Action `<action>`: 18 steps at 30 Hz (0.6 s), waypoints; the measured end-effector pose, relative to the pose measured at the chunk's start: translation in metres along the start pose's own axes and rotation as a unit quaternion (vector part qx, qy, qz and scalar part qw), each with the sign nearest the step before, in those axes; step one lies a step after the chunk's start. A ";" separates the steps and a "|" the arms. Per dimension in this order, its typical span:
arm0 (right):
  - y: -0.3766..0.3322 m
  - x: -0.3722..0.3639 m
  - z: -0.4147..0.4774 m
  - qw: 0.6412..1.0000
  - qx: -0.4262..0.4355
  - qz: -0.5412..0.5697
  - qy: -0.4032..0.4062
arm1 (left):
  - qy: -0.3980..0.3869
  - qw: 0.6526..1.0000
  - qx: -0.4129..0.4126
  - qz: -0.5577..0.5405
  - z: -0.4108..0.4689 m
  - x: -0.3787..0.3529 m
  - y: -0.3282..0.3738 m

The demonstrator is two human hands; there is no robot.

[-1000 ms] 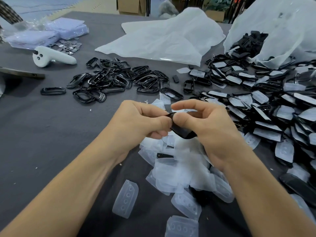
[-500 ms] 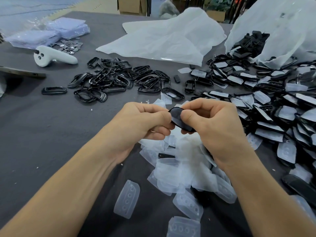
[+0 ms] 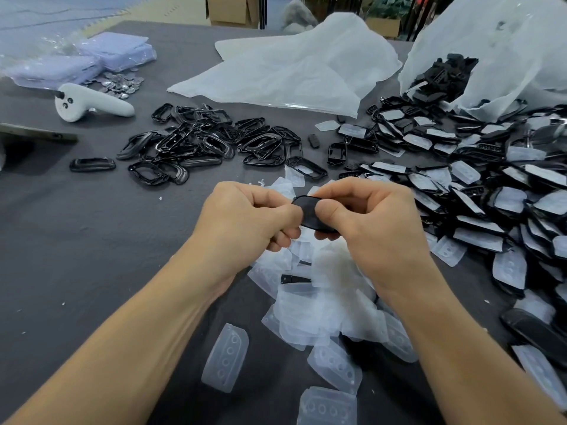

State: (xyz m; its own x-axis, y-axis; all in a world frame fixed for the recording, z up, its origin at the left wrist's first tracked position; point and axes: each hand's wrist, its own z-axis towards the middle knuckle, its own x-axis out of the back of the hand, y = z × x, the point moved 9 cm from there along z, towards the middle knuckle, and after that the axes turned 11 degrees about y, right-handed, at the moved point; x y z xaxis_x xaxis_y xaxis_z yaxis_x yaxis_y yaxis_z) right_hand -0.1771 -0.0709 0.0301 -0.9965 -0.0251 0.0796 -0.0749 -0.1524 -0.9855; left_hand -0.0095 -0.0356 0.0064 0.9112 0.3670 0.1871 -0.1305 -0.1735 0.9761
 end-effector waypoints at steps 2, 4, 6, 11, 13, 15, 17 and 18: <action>0.001 -0.001 0.001 1.000 0.006 0.000 0.001 | -0.004 1.000 -0.010 -0.008 -0.001 -0.001 0.002; -0.002 -0.003 0.000 1.000 0.012 0.009 -0.010 | -0.001 0.999 -0.036 -0.018 -0.001 0.000 0.006; -0.003 -0.006 0.000 0.999 0.014 0.018 -0.028 | 0.018 0.998 -0.064 -0.010 0.000 0.003 0.010; 0.006 -0.003 0.002 0.995 -0.065 0.057 -0.042 | 0.073 0.995 -0.058 -0.015 0.006 0.014 0.004; 0.000 0.000 0.003 0.999 -0.002 -0.038 -0.036 | 0.069 0.996 -0.044 -0.023 0.008 0.013 0.000; -0.005 -0.004 -0.003 0.980 0.073 -0.177 -0.047 | 0.061 0.997 -0.040 -0.023 0.010 0.012 -0.003; -0.009 -0.004 -0.006 0.966 0.105 -0.236 -0.032 | 0.051 0.998 -0.040 -0.020 0.010 0.009 -0.006; -0.011 -0.002 -0.006 0.962 0.113 -0.246 -0.023 | 0.048 0.998 -0.039 -0.014 0.009 0.008 -0.006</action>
State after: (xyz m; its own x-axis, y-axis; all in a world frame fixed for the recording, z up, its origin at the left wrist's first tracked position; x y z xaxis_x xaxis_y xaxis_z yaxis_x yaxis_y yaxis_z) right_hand -0.1745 -0.0629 0.0399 -0.8394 0.0611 0.5401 -0.5220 -0.3675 -0.7697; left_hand 0.0017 -0.0401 0.0007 0.8738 0.4574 0.1650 -0.1387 -0.0907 0.9862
